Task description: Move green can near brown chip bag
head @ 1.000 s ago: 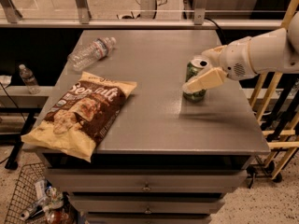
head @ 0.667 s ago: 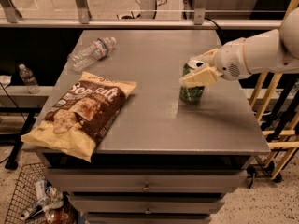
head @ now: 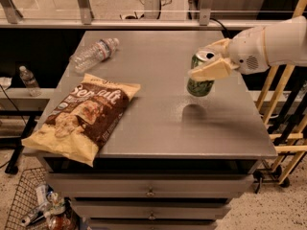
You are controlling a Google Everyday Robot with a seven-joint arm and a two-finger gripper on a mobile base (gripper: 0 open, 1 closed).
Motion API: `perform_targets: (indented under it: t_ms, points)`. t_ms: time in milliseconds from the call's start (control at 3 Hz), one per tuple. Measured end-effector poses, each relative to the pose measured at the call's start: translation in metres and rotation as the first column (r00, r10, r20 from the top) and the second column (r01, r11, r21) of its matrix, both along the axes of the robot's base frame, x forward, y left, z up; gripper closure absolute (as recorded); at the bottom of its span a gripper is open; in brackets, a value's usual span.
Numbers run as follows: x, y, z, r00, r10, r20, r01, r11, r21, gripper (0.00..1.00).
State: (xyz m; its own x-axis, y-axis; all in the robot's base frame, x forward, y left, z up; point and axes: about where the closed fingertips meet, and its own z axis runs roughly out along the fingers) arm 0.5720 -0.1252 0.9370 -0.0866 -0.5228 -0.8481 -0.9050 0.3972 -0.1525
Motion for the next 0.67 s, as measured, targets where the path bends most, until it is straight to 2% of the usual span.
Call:
perform_targets:
  t_ms: [333,667]
  points:
    - [-0.0205,-0.0032,0.0229,0.999,0.042,0.013,-0.042,0.999,-0.012,1.0]
    - [-0.0233,-0.0018,0.0228,0.9986,0.053,0.008,-0.053,0.999,-0.014,1.0]
